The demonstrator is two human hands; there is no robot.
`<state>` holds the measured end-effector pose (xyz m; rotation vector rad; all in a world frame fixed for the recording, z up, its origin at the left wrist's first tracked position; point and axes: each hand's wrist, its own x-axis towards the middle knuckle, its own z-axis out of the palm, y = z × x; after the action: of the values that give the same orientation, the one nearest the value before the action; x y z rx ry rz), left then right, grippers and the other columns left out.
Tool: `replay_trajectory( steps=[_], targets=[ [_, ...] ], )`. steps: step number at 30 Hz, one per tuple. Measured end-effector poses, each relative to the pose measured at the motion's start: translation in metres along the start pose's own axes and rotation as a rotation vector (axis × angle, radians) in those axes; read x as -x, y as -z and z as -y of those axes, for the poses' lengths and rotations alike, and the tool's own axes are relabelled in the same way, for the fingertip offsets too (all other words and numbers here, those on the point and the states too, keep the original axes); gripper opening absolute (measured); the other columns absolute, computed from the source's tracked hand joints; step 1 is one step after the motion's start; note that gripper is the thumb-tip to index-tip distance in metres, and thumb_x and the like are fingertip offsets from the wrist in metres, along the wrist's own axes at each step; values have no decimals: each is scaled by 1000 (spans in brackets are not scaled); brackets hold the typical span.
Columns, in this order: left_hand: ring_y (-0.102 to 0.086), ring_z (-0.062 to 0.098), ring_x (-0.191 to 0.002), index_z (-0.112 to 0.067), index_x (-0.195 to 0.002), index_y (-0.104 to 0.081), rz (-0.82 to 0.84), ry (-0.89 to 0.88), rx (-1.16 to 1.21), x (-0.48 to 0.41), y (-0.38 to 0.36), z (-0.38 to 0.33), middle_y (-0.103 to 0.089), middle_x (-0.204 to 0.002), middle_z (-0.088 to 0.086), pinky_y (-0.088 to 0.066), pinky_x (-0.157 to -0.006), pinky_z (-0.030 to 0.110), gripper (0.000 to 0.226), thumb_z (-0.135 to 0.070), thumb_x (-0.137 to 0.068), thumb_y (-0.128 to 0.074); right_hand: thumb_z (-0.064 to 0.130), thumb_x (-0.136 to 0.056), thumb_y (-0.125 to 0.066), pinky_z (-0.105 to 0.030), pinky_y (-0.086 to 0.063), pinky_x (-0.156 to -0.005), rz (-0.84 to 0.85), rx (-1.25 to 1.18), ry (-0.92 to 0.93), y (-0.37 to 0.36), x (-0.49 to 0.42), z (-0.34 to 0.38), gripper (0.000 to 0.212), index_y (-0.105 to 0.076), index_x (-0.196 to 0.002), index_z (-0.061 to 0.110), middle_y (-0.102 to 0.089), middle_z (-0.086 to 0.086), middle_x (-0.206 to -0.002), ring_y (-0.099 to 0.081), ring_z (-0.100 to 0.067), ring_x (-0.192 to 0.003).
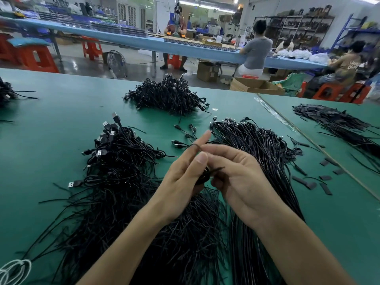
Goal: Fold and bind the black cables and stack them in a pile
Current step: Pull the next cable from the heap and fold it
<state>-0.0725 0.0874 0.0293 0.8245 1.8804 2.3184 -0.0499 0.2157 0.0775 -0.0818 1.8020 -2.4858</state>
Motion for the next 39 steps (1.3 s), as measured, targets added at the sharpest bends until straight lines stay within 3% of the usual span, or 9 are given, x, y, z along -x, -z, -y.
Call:
replay_trajectory(
  steps=[3, 6, 10, 13, 15, 21, 26, 35, 39],
  targets=[
    [-65, 9, -103, -41, -148, -41, -36, -83, -9, -1, -1, -2, -71, -104, -5, -52, -91, 26, 48, -46, -101, -45, 19, -59, -74, -16, -36, -46, 12, 69, -62, 3, 1, -1, 20, -78, -77, 13, -64, -2, -65, -49, -7, -53],
    [-61, 0, -89, -45, -144, -45, -72, -160, -26, -1, 0, -3, -68, -108, -7, -49, -87, 19, 41, -43, -104, -41, 3, -78, -69, -18, -37, -48, 30, 96, -82, 5, 0, -3, 16, -79, -80, 15, -67, -1, -69, -52, -8, -56],
    [-67, 17, -88, -32, -137, -58, -84, -101, 5, -1, 0, -5, -71, -97, 20, -56, -79, 27, 37, -35, -102, -46, -3, -89, -61, -18, -45, -59, 86, 226, 37, 8, 2, -3, 35, -81, -79, 24, -70, -5, -77, -56, -9, -67],
    [-63, -4, -63, -14, -131, -59, -105, -62, -63, -1, -1, -4, -73, -74, -6, -45, -58, 5, 38, -28, -101, -39, -2, -90, -62, -15, -43, -57, 143, 313, 83, 9, 1, 2, 31, -81, -82, 20, -70, 2, -73, -56, -4, -65],
    [-48, -4, -45, -13, -123, -63, -99, -53, -72, -2, -1, -2, -64, -58, -15, -35, -45, 6, 39, -31, -100, -38, -6, -89, -63, -13, -50, -64, 133, 452, 186, 9, 0, 5, 30, -78, -86, 19, -73, 7, -73, -66, 0, -68],
    [-59, -11, -54, -1, -132, -54, -106, -66, -10, -1, -1, -6, -67, -65, -20, -41, -52, 1, 41, -22, -103, -34, 12, -86, -64, -31, -59, -81, 47, 652, 469, 3, -1, -2, 20, -73, -95, 28, -75, 9, -90, -72, -14, -87],
    [-32, 2, -35, -36, -91, -77, -183, -28, 17, -1, -2, -8, -43, -44, -9, -28, -37, 14, 47, -60, -91, -36, -1, -85, -69, -25, -55, -75, 121, 700, 467, 5, -1, -2, 35, -67, -96, 32, -69, 10, -85, -66, -11, -80],
    [-24, 9, -33, -18, -85, -80, -373, 10, 62, -4, 0, -3, -34, -42, -2, -25, -39, 16, 60, -52, -97, -32, 8, -85, -75, -14, -50, -69, 15, 855, 423, 5, 3, -6, 18, -68, -91, 24, -71, 25, -94, -64, -3, -74],
    [-22, 9, -33, -24, -93, -81, -396, 14, 58, -4, 2, -3, -32, -40, -2, -24, -40, 16, 60, -54, -98, -29, 15, -89, -72, -11, -42, -59, -34, 898, 402, 1, 4, -12, 12, -70, -82, 24, -64, 20, -69, -57, -1, -63]
  ],
)
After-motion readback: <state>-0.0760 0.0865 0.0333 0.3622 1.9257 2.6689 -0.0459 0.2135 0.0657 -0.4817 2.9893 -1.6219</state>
